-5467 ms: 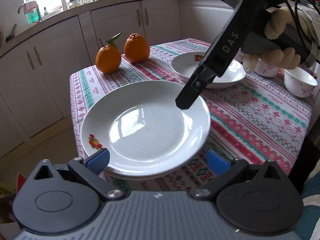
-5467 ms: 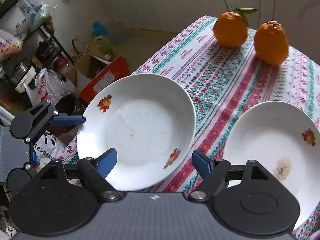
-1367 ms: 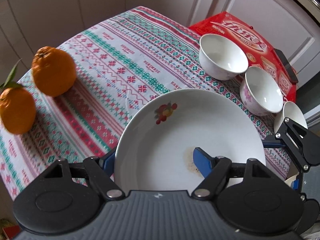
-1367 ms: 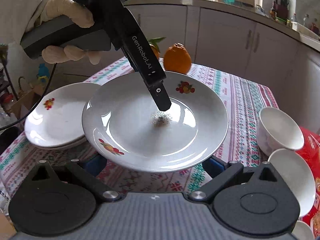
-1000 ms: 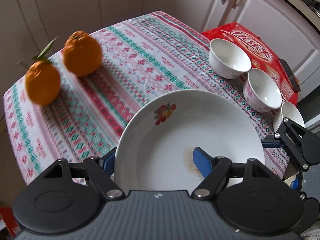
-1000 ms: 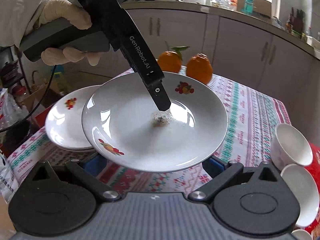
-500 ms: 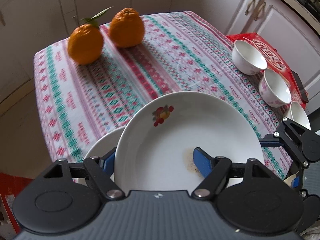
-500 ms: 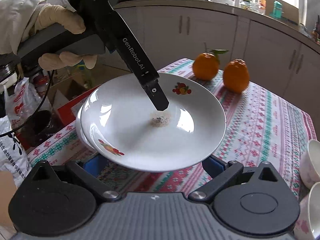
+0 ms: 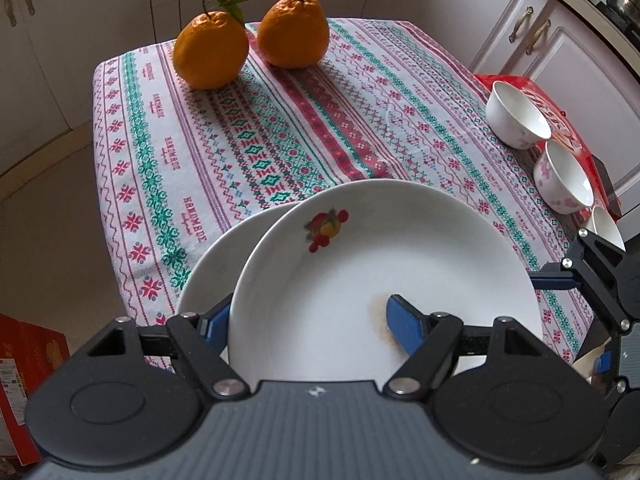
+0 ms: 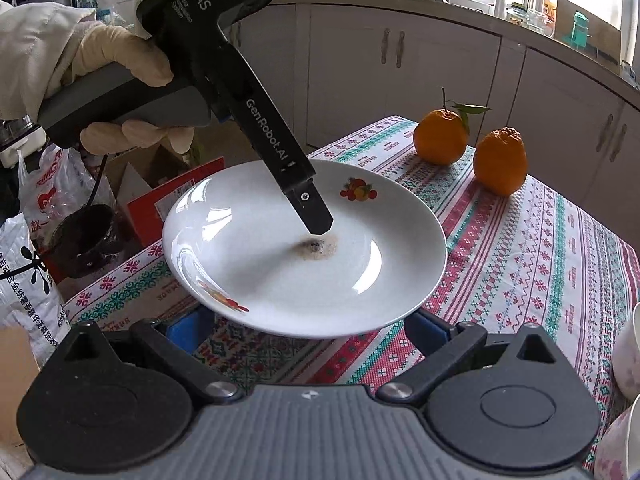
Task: Organize plates and bowls
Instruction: 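Lift the white plate with the left tool and carry it toward the plate stack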
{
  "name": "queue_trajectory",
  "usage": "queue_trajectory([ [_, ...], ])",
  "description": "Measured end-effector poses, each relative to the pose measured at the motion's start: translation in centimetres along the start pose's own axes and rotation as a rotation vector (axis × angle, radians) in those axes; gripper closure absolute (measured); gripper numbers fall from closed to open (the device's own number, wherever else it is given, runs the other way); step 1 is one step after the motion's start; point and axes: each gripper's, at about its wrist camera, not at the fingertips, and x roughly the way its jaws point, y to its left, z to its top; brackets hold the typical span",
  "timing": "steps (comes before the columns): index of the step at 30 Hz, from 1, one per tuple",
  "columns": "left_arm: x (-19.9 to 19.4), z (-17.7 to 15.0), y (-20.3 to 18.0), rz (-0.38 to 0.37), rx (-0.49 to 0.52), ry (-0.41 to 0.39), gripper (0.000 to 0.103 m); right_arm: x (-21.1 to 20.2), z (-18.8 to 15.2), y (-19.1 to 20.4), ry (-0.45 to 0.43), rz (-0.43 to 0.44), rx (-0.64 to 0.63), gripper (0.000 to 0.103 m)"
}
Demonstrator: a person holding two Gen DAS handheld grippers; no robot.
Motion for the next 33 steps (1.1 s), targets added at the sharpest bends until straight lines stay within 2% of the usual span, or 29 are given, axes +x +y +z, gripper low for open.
queue_trajectory([
  [17,0.8,-0.7,1.4,-0.028,-0.036,-0.014,0.026,0.3,0.2,0.6,0.005,-0.008,-0.032,0.001],
  [33,0.4,-1.1,1.3,-0.006,-0.011,-0.009,0.025,0.2,0.4,0.9,0.006,-0.007,-0.037,0.001],
])
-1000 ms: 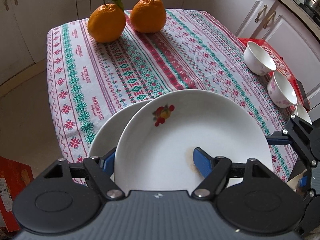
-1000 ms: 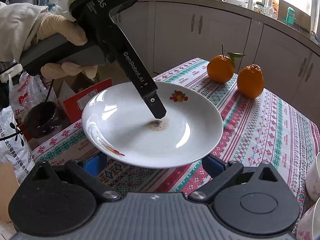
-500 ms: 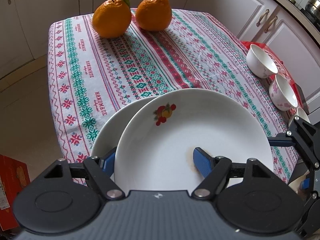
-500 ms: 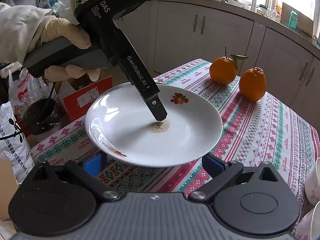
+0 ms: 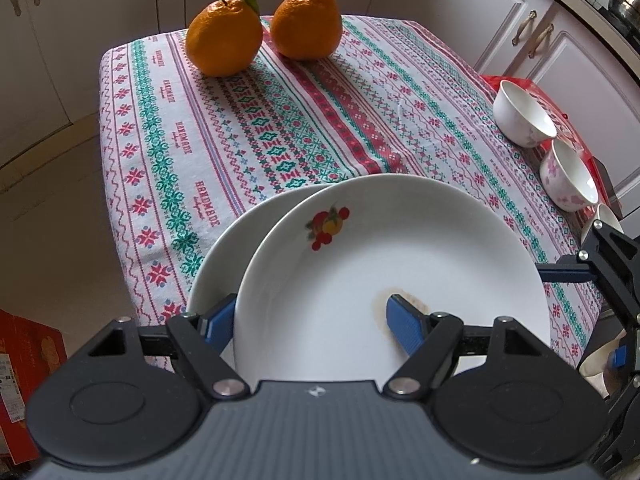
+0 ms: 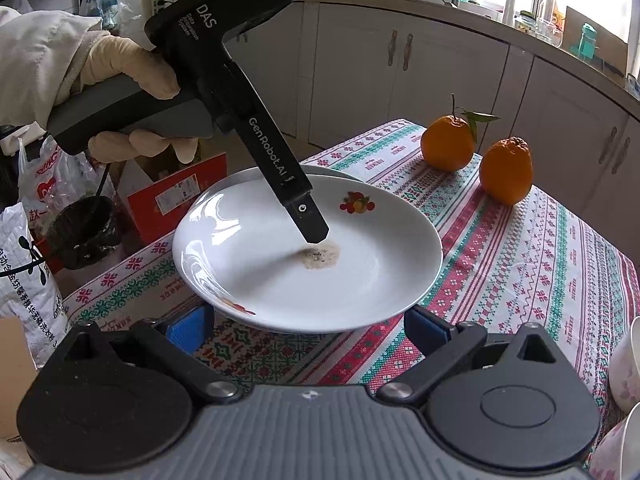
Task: Organize plates and bowls
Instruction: 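Lift the white plate with the left tool and carry it toward the plate stack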
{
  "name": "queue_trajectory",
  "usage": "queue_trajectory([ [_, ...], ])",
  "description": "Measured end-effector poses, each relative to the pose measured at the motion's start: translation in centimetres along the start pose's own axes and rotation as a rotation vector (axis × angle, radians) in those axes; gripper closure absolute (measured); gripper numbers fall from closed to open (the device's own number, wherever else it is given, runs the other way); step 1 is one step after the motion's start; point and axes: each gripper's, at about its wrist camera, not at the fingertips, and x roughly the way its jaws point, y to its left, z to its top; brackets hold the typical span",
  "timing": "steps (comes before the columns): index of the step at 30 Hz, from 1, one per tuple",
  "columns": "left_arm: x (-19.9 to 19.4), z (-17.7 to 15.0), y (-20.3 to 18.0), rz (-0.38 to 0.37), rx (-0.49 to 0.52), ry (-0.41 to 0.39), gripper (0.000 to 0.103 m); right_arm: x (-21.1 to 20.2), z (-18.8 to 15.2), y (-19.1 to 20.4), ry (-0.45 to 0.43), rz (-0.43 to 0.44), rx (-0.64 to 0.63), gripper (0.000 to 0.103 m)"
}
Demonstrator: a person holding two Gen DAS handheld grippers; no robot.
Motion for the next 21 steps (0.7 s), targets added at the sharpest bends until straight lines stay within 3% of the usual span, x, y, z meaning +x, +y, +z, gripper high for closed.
queue_trajectory([
  [21,-1.2,-0.4,0.3,0.016,0.027,-0.034,0.025,0.5,0.3,0.3,0.017,-0.014,-0.010,0.000],
])
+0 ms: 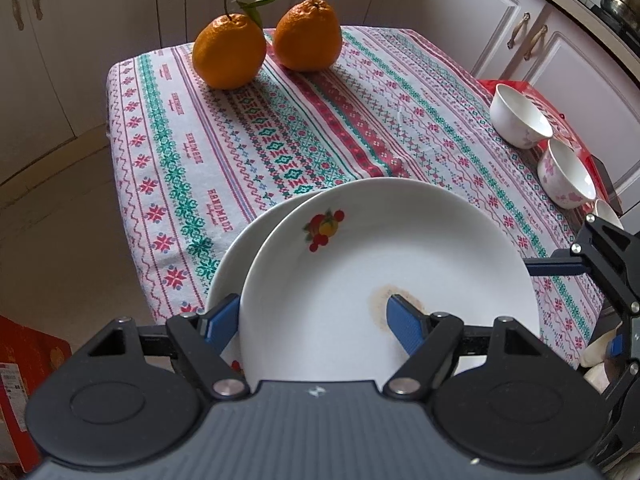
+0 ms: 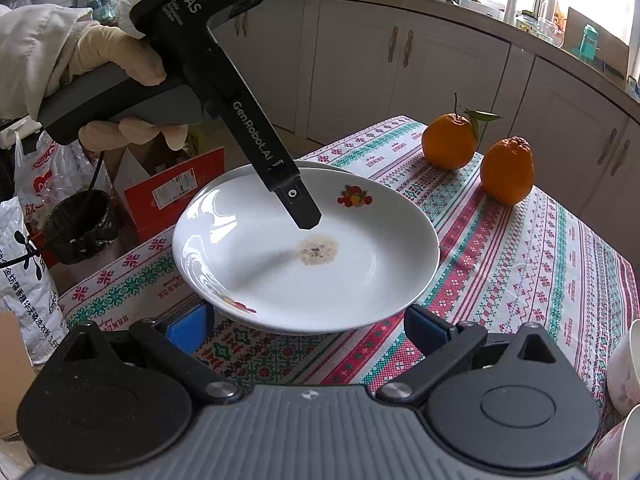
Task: Organize plates and bowls
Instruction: 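Lift the white plate with the left tool and carry it toward the plate stack, then lower the held plate onto the plate stack and open the left tool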
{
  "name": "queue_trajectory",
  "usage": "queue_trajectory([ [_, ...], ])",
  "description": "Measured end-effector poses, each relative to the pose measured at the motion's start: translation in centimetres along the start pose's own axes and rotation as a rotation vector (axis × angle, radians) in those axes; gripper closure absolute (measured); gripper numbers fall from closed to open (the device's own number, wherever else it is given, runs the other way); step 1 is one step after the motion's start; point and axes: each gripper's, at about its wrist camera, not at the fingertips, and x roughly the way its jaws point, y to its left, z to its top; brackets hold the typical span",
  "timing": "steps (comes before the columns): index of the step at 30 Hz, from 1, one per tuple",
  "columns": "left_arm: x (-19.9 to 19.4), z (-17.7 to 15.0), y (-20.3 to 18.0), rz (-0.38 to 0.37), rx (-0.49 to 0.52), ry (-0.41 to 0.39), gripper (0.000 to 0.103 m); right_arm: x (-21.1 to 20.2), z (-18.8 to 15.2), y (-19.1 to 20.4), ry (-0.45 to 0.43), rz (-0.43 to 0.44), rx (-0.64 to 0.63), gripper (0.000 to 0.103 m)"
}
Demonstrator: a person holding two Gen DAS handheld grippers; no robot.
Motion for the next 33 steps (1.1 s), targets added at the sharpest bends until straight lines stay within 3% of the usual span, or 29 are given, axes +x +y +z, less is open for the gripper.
queue_trajectory([
  [17,-1.0,-0.2,0.1,0.017,0.026,-0.022,0.024,0.3,0.0,0.3,0.001,-0.018,-0.037,0.000],
  [33,-1.3,0.0,0.1,0.062,0.038,-0.044,0.016,-0.1,-0.5,-0.7,0.012,-0.046,-0.025,0.000],
])
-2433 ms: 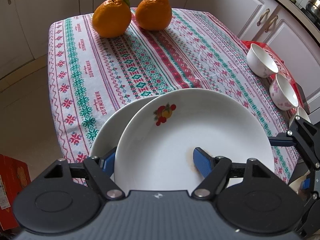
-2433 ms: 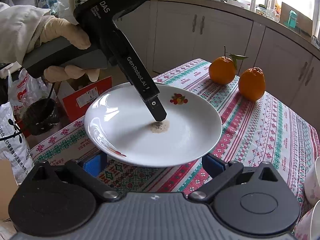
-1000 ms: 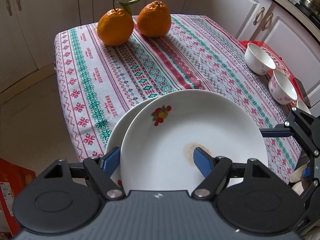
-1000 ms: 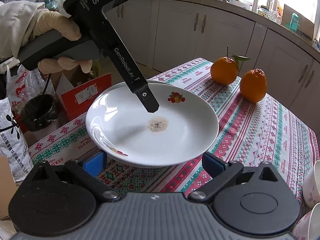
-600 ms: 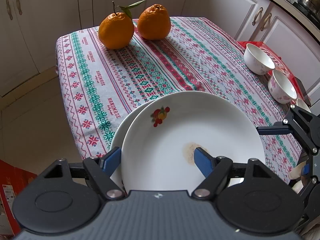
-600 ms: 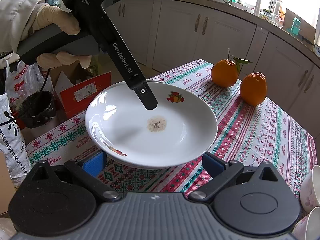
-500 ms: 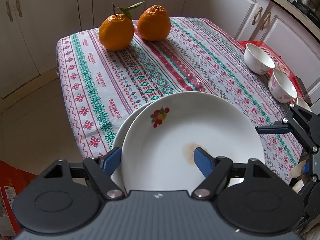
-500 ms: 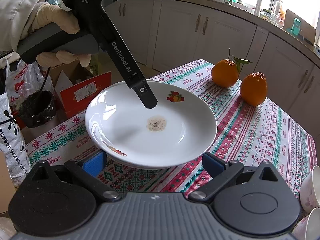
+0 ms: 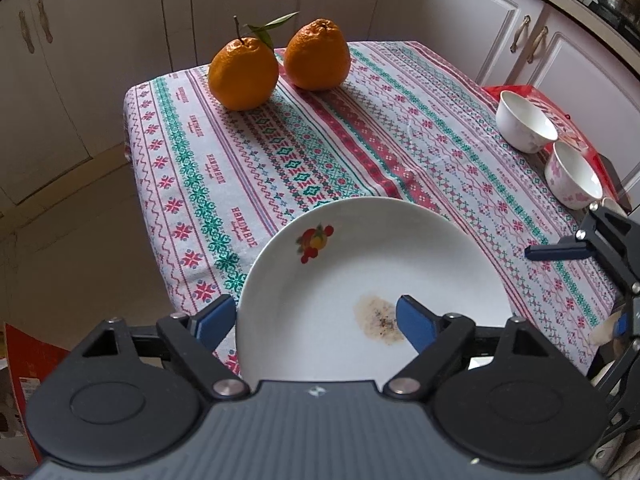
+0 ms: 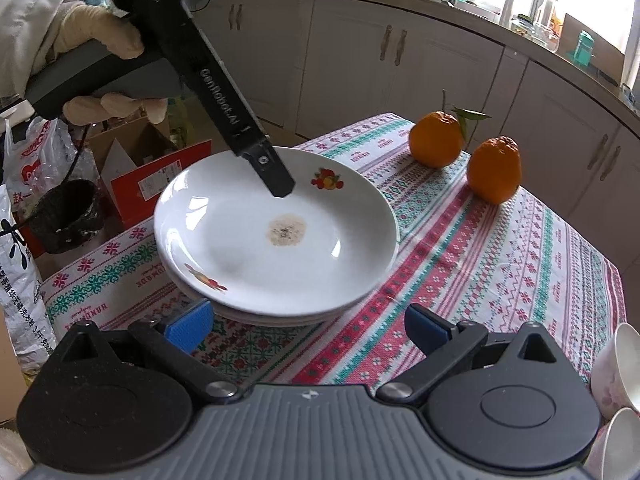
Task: Organize plates and bowls
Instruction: 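Lower the held plate onto the plate stack and open the left tool, then move both tools toward the row of white bowls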
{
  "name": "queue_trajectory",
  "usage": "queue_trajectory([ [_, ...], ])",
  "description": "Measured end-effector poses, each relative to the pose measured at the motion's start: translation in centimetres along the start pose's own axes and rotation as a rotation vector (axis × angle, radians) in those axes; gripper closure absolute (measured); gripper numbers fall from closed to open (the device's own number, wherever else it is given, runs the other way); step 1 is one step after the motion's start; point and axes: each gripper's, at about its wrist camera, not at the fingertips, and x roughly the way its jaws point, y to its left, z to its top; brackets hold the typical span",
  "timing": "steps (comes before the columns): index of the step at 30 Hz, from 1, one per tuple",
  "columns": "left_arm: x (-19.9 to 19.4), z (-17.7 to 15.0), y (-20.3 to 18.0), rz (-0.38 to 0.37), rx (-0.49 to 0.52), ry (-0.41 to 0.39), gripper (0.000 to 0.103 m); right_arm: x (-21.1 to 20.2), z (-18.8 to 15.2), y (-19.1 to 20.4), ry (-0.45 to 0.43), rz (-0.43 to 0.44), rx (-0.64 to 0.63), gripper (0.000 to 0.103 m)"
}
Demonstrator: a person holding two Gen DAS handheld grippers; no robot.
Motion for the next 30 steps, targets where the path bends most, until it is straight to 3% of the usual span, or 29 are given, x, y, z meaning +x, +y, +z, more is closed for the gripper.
queue_trajectory([
  [7,-1.3,-0.3,-2.6,0.062,0.046,-0.062,0.015,-1.5,-0.6,-1.1,-0.010,-0.032,0.029,0.000],
  [12,-3.5,-1.2,-6.2,0.109,0.081,-0.185,0.010,-3.5,-1.2,-2.4,-0.020,-0.059,0.071,0.000],
  [17,-5.2,-3.0,-10.5,0.085,0.058,-0.298,0.009,-5.8,-2.5,-4.0,-0.032,-0.081,0.108,0.000],
  [21,-6.0,-4.9,-14.2,0.060,0.022,-0.388,0.002,-8.1,-3.9,-4.9,-0.048,-0.113,0.119,0.000],
  [30,-4.5,-6.8,-22.1,0.059,0.087,-0.437,0.001,-13.3,-9.1,-8.0,-0.057,-0.238,0.159,0.000],
])
